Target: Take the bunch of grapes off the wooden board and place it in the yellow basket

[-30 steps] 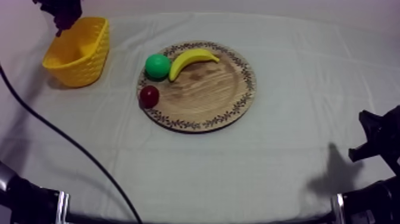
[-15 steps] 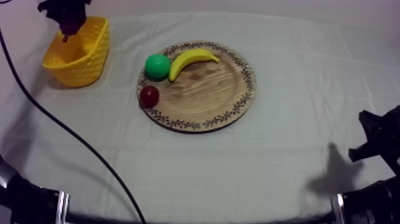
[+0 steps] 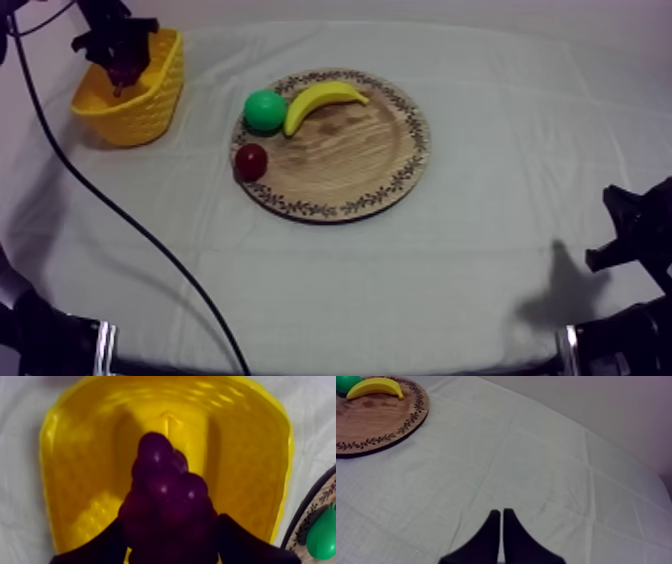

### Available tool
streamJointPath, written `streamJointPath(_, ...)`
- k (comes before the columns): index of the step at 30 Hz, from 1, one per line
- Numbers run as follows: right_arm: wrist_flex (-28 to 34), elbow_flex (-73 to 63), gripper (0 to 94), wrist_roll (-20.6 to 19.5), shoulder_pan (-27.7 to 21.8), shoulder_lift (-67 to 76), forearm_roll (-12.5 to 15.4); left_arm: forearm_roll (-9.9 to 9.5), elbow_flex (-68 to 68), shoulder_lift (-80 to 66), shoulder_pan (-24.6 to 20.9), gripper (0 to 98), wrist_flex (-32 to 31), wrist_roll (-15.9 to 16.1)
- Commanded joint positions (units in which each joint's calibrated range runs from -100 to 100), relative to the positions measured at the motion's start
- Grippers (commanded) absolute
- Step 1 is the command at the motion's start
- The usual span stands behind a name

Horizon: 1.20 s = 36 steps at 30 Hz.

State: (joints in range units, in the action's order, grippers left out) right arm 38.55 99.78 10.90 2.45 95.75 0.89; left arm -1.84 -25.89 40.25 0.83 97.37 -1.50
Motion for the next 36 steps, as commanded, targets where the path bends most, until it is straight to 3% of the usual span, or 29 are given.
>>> streamJointPath(1, 0.0, 0.0, 0.3, 0.0, 0.0, 0.0, 0.0, -0.03, 0.6, 0.0, -0.1, 71.6, 0.0, 0.0)
streamJointPath(8, 0.0, 0.0, 0.3, 0.0, 0.0, 0.0, 0.0, -0.04, 4.7, -2.2, -0.6, 88.5, 0.0, -1.2)
streamJointPath(15, 0.0, 0.0, 0.3, 0.0, 0.0, 0.0, 0.0, 0.70, 10.6, -8.9, -1.3, 91.0, 0.0, -2.3)
streamJointPath(27, 0.0, 0.0, 0.3, 0.0, 0.0, 0.0, 0.0, 1.42, 30.3, -29.5, -1.4, 71.7, -5.3, -4.1)
streamJointPath(36, 0.0, 0.0, 0.3, 0.0, 0.0, 0.0, 0.0, 0.69, 53.0, -50.5, -0.6, 52.5, -22.4, -3.0)
